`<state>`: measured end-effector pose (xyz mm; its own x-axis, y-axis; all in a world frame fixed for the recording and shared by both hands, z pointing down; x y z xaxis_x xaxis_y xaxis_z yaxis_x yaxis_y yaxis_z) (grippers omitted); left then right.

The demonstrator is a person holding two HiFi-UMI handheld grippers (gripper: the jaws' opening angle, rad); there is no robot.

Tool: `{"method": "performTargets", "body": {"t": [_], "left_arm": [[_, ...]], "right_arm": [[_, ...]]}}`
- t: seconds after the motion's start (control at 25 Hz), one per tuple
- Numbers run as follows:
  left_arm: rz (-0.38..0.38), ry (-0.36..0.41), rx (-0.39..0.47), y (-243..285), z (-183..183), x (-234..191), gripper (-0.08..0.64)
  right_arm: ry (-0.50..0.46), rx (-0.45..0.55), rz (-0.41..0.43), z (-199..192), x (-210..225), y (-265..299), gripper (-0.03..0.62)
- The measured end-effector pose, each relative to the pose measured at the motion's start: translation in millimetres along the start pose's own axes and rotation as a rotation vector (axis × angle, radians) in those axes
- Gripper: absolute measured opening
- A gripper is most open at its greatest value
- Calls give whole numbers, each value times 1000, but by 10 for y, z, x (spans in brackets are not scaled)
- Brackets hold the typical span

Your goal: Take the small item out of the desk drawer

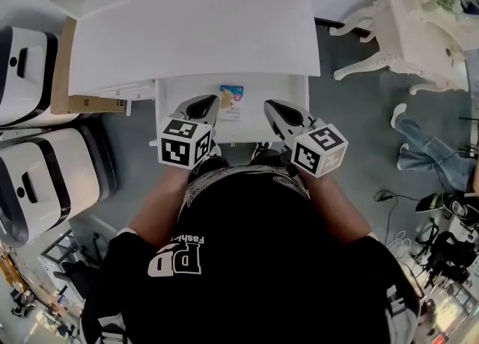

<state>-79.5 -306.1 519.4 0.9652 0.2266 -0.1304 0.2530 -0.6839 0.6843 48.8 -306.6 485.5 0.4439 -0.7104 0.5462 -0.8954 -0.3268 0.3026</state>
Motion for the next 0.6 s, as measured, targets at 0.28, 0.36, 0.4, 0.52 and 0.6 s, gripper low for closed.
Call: {"method": "performTargets", "body": {"t": [0.28,0.36,0.4,0.52,0.6], "left_arm": [[88,-11,-84,557,-290,53,17],[115,-26,-98,701,-381,37,28],[127,-33,-108,771,-432,23,48],[161,-53,-144,964,-591,-29,86],[178,-61,-166,1086,-705,-58,91]], "right_arm": [[21,-51,49,-99,297,-106,9],[13,-68,48,-122,386,-151,9],[11,-75,47,-129,427,-176,9],[15,-87,44,-138,537,-254,9],[17,-96,39,-160,616,-311,9]]}}
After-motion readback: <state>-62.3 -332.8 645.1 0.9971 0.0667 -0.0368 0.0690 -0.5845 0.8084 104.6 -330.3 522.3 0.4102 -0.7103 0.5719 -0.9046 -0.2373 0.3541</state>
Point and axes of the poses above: the fingertips, and each gripper's own axes: y forward along the fingers, x to its right, z out of its top, the point moved 1 cm from there along -y, backward along the fingers, and after that the axes turned 13 degrees about z, right-handed, at the moved point
